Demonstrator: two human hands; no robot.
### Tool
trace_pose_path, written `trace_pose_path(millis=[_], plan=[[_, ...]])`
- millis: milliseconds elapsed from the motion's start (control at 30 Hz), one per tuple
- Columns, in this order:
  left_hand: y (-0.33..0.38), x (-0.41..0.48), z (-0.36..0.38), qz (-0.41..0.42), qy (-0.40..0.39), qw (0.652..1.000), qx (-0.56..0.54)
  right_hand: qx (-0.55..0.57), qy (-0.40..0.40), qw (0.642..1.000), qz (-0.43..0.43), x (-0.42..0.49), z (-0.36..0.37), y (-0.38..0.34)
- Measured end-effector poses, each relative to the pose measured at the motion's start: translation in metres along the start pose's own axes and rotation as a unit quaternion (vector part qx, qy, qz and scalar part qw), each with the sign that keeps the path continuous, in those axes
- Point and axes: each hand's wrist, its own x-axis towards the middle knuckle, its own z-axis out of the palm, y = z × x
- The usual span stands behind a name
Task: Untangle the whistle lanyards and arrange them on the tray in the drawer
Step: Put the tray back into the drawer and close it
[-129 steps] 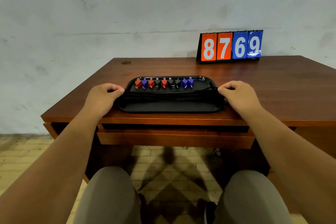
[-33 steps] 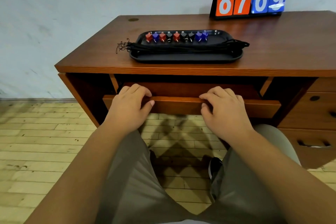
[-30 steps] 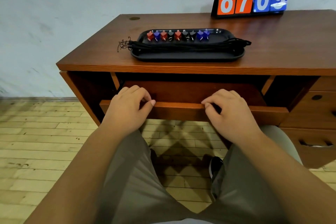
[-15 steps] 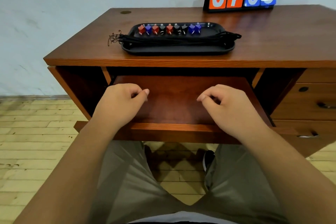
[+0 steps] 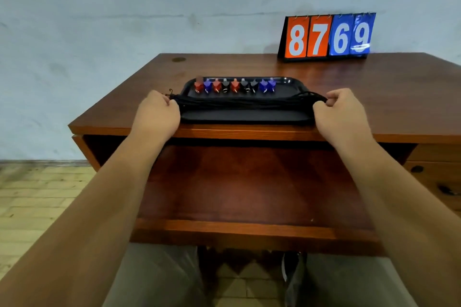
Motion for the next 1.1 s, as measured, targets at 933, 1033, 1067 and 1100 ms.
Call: trace_pose_path(millis=[933,1033,1067,1100], plan=[[-0.038,-0.057,-0.018,-0.027,0.049,0.974,-0.218,0.083,0.007,0.996,0.018,-0.041,-0.022,0.012],[-0.05,-0.08,-0.029,-0.015,0.054,0.972,-0.226,0.105,0.001,0.994,0.004,-0.067,-0.033,0.018],[-0.054,-0.087,-0.034,-0.01,0.056,0.973,-0.226,0.111,0.001,0.994,0.002,-0.076,-0.037,0.02],[-0.058,-0.094,-0.039,-0.007,0.057,0.973,-0.223,0.113,0.0,0.994,0.0,-0.084,-0.039,0.023]])
